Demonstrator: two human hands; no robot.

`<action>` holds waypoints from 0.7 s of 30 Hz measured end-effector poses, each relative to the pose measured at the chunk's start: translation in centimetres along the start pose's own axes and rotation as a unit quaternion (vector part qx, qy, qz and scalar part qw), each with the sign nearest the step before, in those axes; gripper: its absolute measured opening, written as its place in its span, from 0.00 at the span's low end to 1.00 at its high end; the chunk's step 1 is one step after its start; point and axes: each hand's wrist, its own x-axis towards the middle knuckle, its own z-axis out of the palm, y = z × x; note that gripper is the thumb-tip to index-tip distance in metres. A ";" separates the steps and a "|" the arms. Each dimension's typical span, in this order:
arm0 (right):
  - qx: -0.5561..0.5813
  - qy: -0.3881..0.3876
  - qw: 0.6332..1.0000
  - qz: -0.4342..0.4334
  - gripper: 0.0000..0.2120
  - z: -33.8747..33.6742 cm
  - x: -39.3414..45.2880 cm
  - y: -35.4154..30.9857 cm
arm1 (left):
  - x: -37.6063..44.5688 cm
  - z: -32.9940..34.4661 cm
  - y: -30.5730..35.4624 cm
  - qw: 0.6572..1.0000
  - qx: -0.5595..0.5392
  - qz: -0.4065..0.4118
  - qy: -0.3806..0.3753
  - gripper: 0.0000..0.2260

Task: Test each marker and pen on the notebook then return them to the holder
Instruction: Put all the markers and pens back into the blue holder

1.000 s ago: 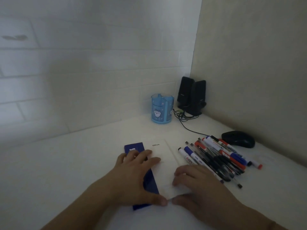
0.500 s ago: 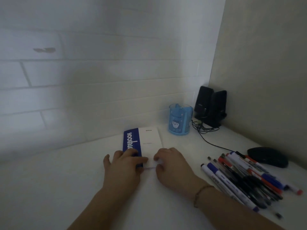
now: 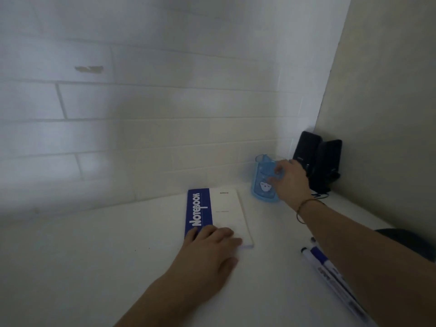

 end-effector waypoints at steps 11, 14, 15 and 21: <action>0.059 -0.030 0.985 -0.159 0.15 -10.8 -15.2 -3.7 | 0.3 0.5 -1.0 0.997 -0.065 -0.009 0.044 0.22; 0.003 -0.060 0.983 -0.172 0.13 -12.0 -20.3 -4.1 | 0.5 0.6 -1.1 0.994 -0.088 -0.030 0.050 0.22; -0.013 -0.057 0.982 -0.182 0.10 -11.9 -21.2 -3.8 | 0.5 0.7 -1.1 0.995 -0.082 -0.035 0.048 0.20; -0.003 -0.127 0.974 -0.188 0.30 -12.6 -21.2 -1.9 | 1.3 0.2 0.4 0.976 -0.182 -0.094 0.069 0.19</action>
